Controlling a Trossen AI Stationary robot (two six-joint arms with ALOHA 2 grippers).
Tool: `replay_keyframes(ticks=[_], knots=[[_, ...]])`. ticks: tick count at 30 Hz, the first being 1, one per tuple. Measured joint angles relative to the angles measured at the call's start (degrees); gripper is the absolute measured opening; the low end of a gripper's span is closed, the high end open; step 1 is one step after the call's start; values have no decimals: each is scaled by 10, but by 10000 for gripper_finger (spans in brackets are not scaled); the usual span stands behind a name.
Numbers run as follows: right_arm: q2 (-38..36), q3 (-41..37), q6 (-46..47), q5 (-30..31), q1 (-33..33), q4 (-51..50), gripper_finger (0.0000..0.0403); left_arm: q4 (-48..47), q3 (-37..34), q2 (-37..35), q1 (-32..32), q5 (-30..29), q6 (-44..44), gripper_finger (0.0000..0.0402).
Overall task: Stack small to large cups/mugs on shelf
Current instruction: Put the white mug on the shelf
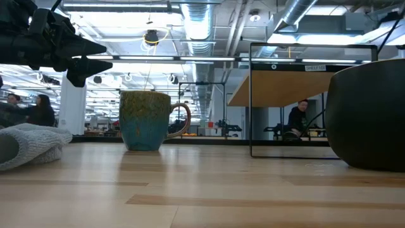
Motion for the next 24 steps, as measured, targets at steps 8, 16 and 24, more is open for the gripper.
replay_keyframes(ticks=[8,16,24], knots=[[0,117,-48,52,-60,-192,10,0,0,0,0,0,0,261],[-4,171,-156,84,-142,-206,10,-1,0,1,0,5,0,261],[-3,209,-269,115,-238,-206,10,-1,0,1,0,5,0,261]])
